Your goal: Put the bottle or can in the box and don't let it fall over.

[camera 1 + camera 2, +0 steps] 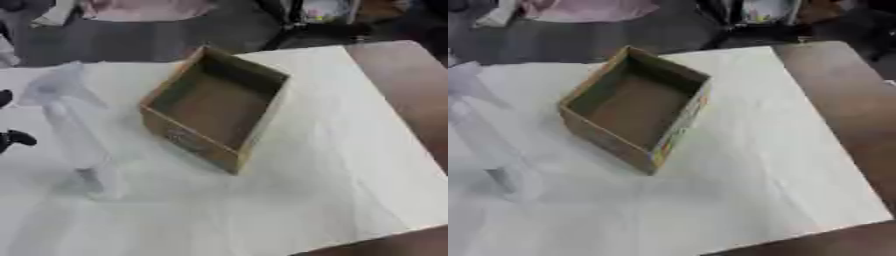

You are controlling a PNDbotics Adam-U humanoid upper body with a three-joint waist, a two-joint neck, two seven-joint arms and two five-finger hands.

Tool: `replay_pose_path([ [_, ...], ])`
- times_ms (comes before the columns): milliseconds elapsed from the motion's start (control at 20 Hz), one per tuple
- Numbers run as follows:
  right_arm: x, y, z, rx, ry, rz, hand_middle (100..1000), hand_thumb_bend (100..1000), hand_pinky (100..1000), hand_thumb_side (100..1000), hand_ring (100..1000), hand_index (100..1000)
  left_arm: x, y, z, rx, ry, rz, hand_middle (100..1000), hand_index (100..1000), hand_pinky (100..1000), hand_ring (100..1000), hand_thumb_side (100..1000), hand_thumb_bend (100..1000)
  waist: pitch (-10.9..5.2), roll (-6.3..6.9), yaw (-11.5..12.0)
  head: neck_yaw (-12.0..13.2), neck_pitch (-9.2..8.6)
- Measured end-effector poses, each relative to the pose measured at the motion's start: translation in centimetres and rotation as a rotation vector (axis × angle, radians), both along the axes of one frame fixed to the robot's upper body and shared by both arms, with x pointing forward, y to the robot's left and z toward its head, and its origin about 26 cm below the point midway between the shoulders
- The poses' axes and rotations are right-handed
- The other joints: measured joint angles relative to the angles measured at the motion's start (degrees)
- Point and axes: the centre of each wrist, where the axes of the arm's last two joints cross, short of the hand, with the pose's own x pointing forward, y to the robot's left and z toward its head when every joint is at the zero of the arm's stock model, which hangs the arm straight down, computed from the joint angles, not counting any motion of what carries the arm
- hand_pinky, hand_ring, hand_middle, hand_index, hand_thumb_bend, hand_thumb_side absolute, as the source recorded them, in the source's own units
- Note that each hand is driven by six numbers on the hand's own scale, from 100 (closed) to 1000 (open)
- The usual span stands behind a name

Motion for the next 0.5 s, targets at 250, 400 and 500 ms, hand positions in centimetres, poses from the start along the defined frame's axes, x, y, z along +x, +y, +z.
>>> replay_pose_path([
  [250, -0.10, 0.06, 0.12, 0.003, -0.002, -0.002, 818, 100, 807, 421, 1000, 920, 0.00, 0.00, 0.00, -0.002, -0.001, 0.000, 730, 874, 565, 956, 757, 135, 0.00, 0.00, -0.01, 0.03, 0.07],
  [400, -0.10, 0.06, 0.12, 0.004, -0.002, -0.003, 820, 100, 807, 433, 1000, 920, 0.00, 0.01, 0.01, -0.005, -0.003, 0.003, 744, 885, 567, 960, 758, 137, 0.00, -0.02, -0.03, 0.44, 0.45],
  [500, -0.10, 0.06, 0.12, 0.005, -0.003, -0.003, 821, 100, 807, 451, 1000, 921, 0.00, 0.05, 0.04, -0.005, -0.006, 0.006, 753, 890, 568, 963, 756, 139, 0.00, -0.09, 0.00, 0.70, 0.87],
])
